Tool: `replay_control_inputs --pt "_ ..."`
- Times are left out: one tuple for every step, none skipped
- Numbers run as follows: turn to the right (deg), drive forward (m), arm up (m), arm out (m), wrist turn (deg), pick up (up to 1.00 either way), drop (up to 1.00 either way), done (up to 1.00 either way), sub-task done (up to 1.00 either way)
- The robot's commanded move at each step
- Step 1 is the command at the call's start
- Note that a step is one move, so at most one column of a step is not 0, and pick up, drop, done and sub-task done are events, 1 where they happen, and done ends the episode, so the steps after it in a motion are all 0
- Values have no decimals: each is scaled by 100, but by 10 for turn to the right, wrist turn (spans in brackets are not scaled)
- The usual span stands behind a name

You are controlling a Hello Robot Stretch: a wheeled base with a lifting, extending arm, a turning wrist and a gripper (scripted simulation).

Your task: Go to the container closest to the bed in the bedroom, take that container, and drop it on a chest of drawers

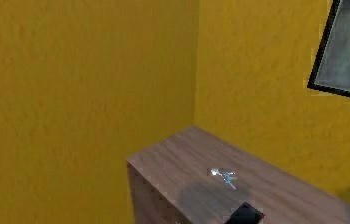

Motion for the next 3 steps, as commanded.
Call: replay_control_inputs --pt "0 0 0 0 0 0 100 0 0" --pt "0 0 0 -10 0 0 0 0 0" --pt "0 0 0 0 0 0 0 100 0"
